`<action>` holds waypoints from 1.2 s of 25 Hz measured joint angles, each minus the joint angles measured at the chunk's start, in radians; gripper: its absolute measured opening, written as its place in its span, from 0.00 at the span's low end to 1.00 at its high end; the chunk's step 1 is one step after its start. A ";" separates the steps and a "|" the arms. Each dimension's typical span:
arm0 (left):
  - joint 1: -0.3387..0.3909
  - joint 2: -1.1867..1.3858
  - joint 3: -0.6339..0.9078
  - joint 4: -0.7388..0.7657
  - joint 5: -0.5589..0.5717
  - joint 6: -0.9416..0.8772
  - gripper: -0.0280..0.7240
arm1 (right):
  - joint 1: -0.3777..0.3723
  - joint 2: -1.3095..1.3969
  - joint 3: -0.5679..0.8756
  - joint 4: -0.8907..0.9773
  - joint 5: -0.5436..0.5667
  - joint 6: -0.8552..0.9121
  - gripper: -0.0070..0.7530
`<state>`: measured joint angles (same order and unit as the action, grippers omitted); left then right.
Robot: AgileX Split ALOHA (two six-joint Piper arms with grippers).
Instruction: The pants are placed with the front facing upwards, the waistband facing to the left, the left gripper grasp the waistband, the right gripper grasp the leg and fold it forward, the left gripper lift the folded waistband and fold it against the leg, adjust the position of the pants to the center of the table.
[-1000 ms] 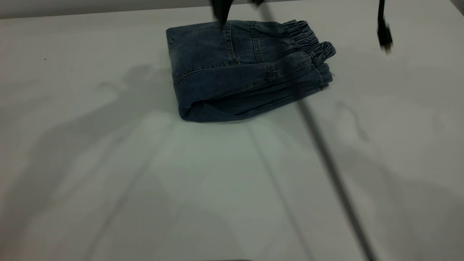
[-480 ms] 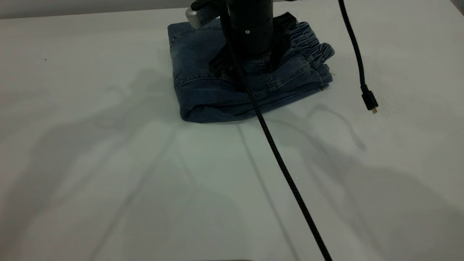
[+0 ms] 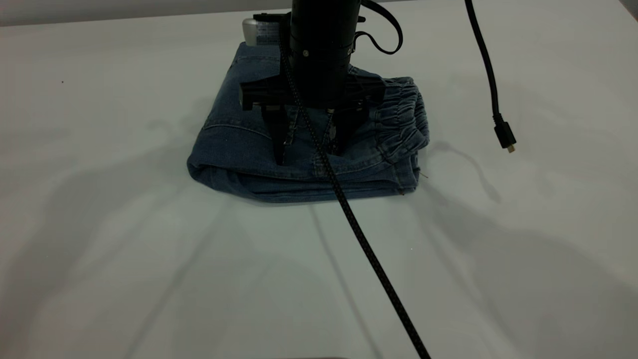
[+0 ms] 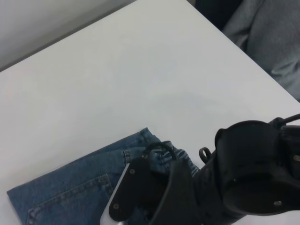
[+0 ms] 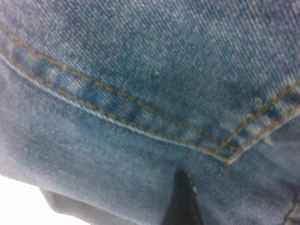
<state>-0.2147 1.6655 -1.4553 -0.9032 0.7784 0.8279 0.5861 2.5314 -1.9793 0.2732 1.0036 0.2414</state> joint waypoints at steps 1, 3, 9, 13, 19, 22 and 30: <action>0.000 0.000 0.000 0.000 0.002 0.000 0.80 | 0.001 -0.001 0.000 -0.017 0.013 0.000 0.65; 0.000 0.000 0.000 0.000 0.009 0.000 0.80 | 0.002 -0.010 0.000 -0.053 0.051 0.000 0.65; 0.000 -0.021 0.000 0.038 0.012 0.001 0.80 | 0.002 -0.130 -0.030 -0.155 0.180 -0.028 0.63; 0.000 -0.100 0.000 0.162 0.056 -0.009 0.80 | 0.002 -0.263 -0.077 -0.167 0.210 -0.092 0.62; 0.000 -0.281 0.000 0.416 0.222 -0.149 0.80 | 0.004 -0.495 -0.073 -0.091 0.228 -0.167 0.62; 0.000 -0.362 0.000 0.521 0.334 -0.250 0.80 | 0.016 -0.635 -0.020 -0.053 0.234 -0.222 0.62; 0.000 -0.468 0.041 0.674 0.394 -0.439 0.80 | 0.024 -1.024 0.334 -0.021 0.246 -0.323 0.62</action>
<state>-0.2147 1.1973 -1.4143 -0.2291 1.1723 0.3893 0.6103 1.5079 -1.6453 0.2517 1.2495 -0.0819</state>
